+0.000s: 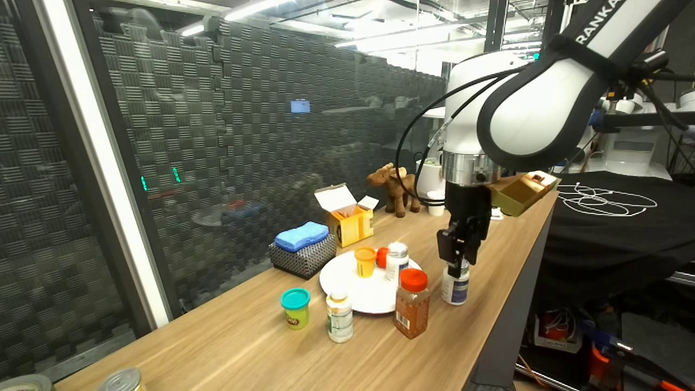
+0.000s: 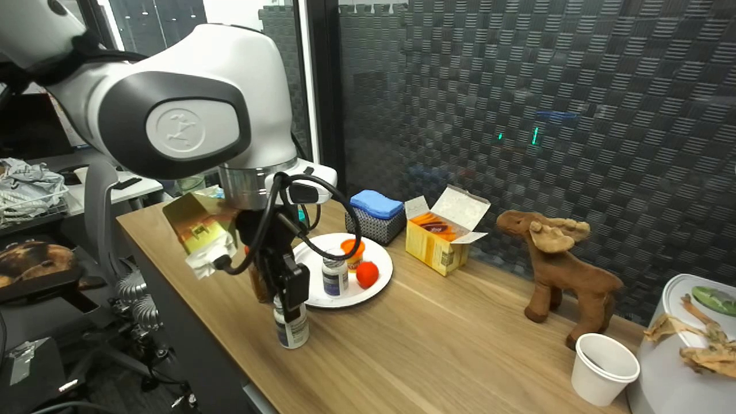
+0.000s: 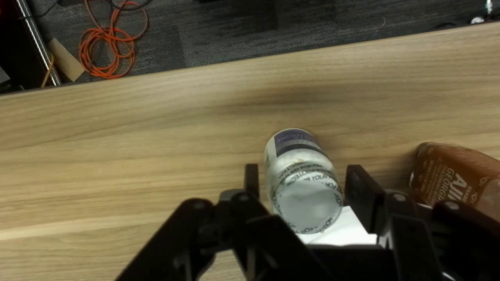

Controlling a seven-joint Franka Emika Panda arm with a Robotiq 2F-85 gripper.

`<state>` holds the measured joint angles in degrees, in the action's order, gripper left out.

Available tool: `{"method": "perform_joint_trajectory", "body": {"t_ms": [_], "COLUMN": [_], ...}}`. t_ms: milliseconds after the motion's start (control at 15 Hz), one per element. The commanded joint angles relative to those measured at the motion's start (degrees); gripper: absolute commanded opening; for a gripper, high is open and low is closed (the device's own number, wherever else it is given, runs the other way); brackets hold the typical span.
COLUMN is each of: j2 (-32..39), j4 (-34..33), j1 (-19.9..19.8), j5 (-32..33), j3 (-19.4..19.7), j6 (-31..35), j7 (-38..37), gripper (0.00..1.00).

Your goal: Pick up all the objects surrounding the white plate and arrange them on the plate

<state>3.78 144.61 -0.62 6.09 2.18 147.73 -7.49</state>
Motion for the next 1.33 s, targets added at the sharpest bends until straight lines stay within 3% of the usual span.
{"method": "perform_joint_trajectory", "body": {"t_ms": [0, 67, 267, 467, 667, 933, 1267], "j2": [-0.7, -0.8, -2.0, -6.6, -11.3, -12.0, -5.4], "j4": [0.9, 0.9, 0.6, -0.3, -3.3, -10.5, -18.4], "j1": [-0.1, -0.1, 0.0, 0.3, -0.1, -0.3, 0.8], "j5": [-0.6, -0.4, 1.4, 9.6, 17.5, 19.9, 15.0], "j3": [-0.1, -0.1, 0.2, 1.1, -0.6, -3.9, -5.4], "j6": [1.4, 1.3, -0.1, -3.2, -8.7, -11.7, -9.5], "j7": [0.0, -0.2, -3.0, -12.3, -19.9, -19.0, -13.8], "gripper": [0.27, 0.19, 0.19, 0.19, 0.19, 0.19, 0.19]}}
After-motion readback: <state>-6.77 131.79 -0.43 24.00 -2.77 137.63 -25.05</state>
